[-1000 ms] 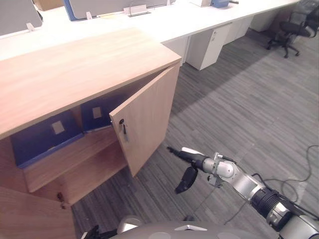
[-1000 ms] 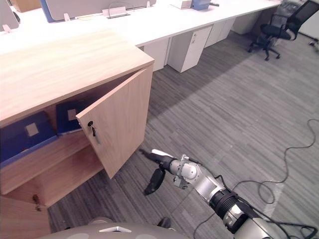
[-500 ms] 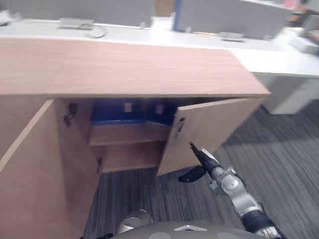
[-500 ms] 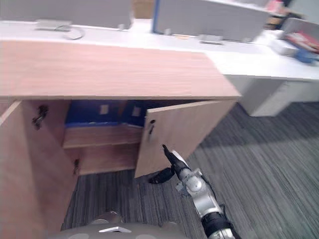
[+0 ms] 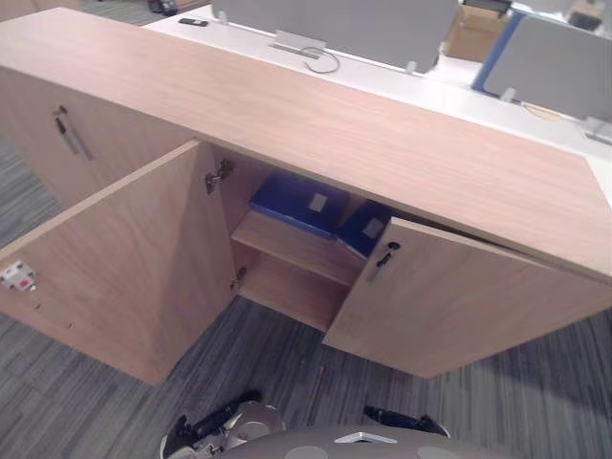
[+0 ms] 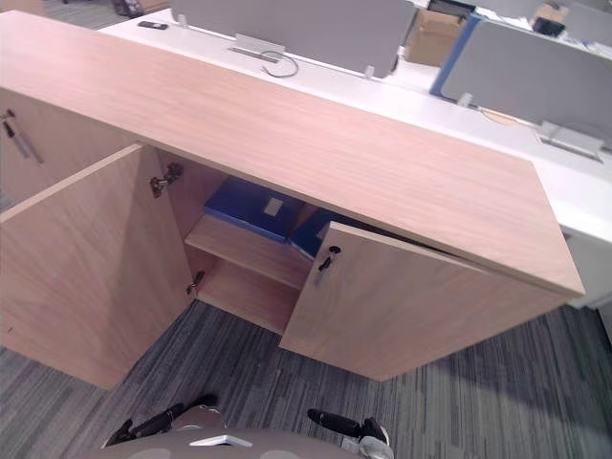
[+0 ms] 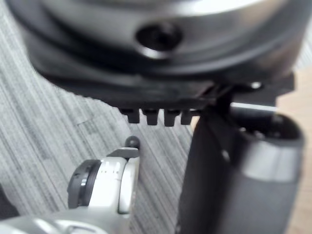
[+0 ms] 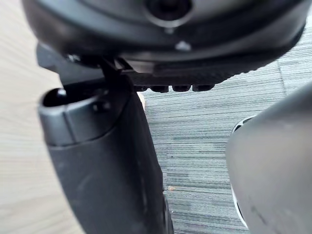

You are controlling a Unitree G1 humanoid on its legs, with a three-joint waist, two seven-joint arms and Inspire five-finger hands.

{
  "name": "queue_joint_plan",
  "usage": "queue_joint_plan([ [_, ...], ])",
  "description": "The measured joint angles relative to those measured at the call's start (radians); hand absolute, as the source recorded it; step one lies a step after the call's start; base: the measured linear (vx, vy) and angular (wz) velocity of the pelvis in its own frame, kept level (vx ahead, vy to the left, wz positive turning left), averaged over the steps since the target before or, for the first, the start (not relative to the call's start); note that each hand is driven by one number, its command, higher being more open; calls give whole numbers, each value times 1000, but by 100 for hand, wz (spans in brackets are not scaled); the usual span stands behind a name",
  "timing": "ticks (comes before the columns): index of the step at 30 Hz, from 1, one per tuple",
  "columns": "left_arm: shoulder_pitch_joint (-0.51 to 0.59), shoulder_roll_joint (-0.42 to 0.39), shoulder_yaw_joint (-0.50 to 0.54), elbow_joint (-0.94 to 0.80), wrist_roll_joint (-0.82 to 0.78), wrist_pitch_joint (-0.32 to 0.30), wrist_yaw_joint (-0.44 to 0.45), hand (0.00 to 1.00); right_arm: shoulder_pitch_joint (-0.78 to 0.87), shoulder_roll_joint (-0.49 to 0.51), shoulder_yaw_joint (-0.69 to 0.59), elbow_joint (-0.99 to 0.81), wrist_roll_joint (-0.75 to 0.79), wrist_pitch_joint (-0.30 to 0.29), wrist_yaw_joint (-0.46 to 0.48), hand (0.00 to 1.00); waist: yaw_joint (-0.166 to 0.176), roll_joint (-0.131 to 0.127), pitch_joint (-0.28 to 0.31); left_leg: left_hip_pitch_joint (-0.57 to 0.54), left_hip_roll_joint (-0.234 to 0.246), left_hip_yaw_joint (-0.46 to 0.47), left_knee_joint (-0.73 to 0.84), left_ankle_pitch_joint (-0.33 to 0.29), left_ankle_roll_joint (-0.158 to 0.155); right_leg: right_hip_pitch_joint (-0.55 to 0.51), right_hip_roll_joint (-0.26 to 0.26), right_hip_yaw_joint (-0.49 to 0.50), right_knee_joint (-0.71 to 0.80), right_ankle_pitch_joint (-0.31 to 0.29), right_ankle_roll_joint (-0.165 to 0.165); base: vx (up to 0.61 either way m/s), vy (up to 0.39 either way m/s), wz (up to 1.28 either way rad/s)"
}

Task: Walk over to the cabinet, pick up the folder, carry it to the office cabinet, place the folder inside the office cabinet, then close the office cabinet door

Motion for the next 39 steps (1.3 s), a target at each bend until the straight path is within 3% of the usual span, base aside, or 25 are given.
queue_joint_plan([
  [3, -2, -10, 32, 1, -37, -2, 5, 100, -12, 2, -9, 7, 3, -8, -4, 100, -2, 1, 3, -4, -15, 28, -16, 32, 16, 36, -21, -65, -13, -6, -4, 4, 39, 63],
  [4, -10, -11, 37, 2, -49, -1, 5, 100, -13, 4, -11, 7, 11, -8, -8, 100, -7, -2, 6, -25, -14, 102, -11, 46, 53, 47, -35, -93, -14, -9, -4, -3, 44, 78],
  [5, -17, -14, 49, 3, -72, 1, 6, 100, -17, 6, -22, 7, 26, -8, -12, 100, -11, -6, 16, -66, 2, 244, 12, 62, 113, 63, -56, -132, -13, -13, -1, 12, 50, 101],
  [6, -18, -25, 69, 4, -79, 0, 10, 100, -18, 6, -45, 7, 33, -8, -16, 100, -18, -4, 20, -107, 33, 438, 60, 68, 140, 79, -80, -171, -13, -15, 5, 35, 58, 89],
  [7, -17, -31, 78, 5, -87, 0, 16, 100, -19, 5, -56, 8, 35, -8, -17, 100, -18, -1, 21, -117, 52, 535, 89, 66, 145, 88, -91, -183, -12, -15, 10, 91, 118, 75],
  [8, -16, -35, 90, 17, -113, -1, 22, 100, -22, 3, -83, 8, 39, -9, -19, 100, -20, 2, 21, -123, 87, 710, 132, 42, 152, 101, -119, -208, -9, -16, 29, 108, 147, 51],
  [9, -16, -37, 101, 26, -120, -3, 24, 100, -36, 2, -115, 14, 39, -11, -20, 100, -17, 1, 26, -125, 98, 797, 138, 36, 154, 104, -145, -218, 3, -19, 47, 151, 273, 45],
  [10, -8, -37, 106, 37, -126, -16, 23, 100, -69, 2, -180, 40, 40, -15, -20, 100, -10, 20, 50, -126, 88, 858, 147, 44, 157, 113, -174, -229, 22, -23, 70, 108, 248, 26],
  [11, -5, -32, 103, 46, -148, -22, 21, 100, -82, 4, -218, 58, 43, -14, -19, 100, -10, 16, 55, -126, 68, 866, 143, 55, 155, 114, -193, -235, 25, -21, 76, 113, 301, 44],
  [12, -7, -15, 87, 62, -174, -28, 13, 100, -103, 5, -280, 89, 48, -13, -16, 100, -18, 1, 54, -130, 15, 865, 103, 72, 183, 114, -233, -259, 14, -17, 77, 108, 238, 59],
  [13, -10, 7, 68, 77, -196, -37, -1, 100, -116, 5, -326, 114, 48, -14, -17, 100, -21, -24, 47, -128, -8, 917, 58, 53, 234, 127, -269, -291, -18, 14, 96, 135, 217, 64],
  [14, -9, 17, 64, 85, -200, -38, -8, 100, -123, 4, -342, 126, 48, -14, -16, 100, -26, -25, 50, -125, 6, 975, 52, 34, 244, 138, -276, -309, -38, 35, 100, 161, 155, 77],
  [15, -12, 25, 64, 104, -225, -38, -23, 100, -128, -5, -381, 145, 49, -13, -15, 100, -44, -5, 58, -114, 31, 1046, 48, 30, 243, 170, -277, -351, -58, 80, 85, 128, 101, 88],
  [16, -9, 29, 64, 112, -235, -38, -36, 100, -125, -16, -420, 155, 48, -17, -13, 100, -53, 8, 60, -89, 13, 1036, 0, 85, 236, 192, -282, -373, -60, 124, 69, 152, 162, 89],
  [18, -1, 52, 59, 115, -237, -38, -55, 100, -116, -27, -450, 162, 49, -9, -4, 100, -57, 23, 55, -16, -21, 1010, -129, 148, 230, 195, -291, -367, -56, 156, 42, 169, 209, 55],
  [21, 2, 116, 54, 118, -258, -38, -92, 100, -115, -27, -452, 171, 47, -7, 21, 100, -65, 31, 48, 101, -38, 966, -366, 272, 225, 165, -230, -372, -119, 151, 40, 125, 4, 40],
  [22, 4, 134, 56, 119, -257, -38, -101, 100, -114, -27, -460, 172, 45, -7, 24, 100, -74, 36, 47, 123, -42, 952, -394, 288, 226, 177, -224, -382, -133, 150, 31, 119, -109, 31],
  [24, 3, 147, 63, 118, -256, -38, -112, 100, -117, -30, -471, 172, 42, -6, 27, 100, -84, 39, 41, 124, -53, 945, -394, 290, 224, 190, -220, -368, -146, 157, 41, 86, -89, 18],
  [26, 3, 146, 69, 106, -254, -34, -129, 100, -117, -54, -479, 171, 36, -5, 36, 100, -86, 69, 31, 125, -49, 946, -396, 289, 220, 192, -220, -368, -149, 166, 54, 64, -87, 1],
  [28, 5, 146, 75, 69, -243, -31, -126, 100, -123, -64, -491, 171, 33, 0, 41, 100, -84, 76, 32, 133, -49, 948, -397, 287, 217, 199, -220, -368, -150, 167, 54, 58, -56, -2],
  [33, 15, 153, 45, -232, -79, -10, -76, 100, -155, -90, -505, 170, 29, 18, 60, 100, -82, 79, 42, 158, -42, 959, -398, 274, 204, 219, -219, -367, -149, 167, 53, 24, -30, -6],
  [37, 9, 214, -83, -459, 112, 7, -42, 100, -173, -100, -466, 170, 29, 24, 71, 100, -83, 80, 46, 173, -21, 979, -398, 260, 196, 214, -196, -351, -151, 198, 6, 7, -1, -18],
  [39, -4, 254, -150, -496, 213, 8, -37, 100, -174, -103, -455, 170, 29, 37, 72, 100, -85, 80, 45, 178, -16, 992, -398, 254, 197, 211, -195, -340, -150, 209, 0, 21, 14, -24],
])
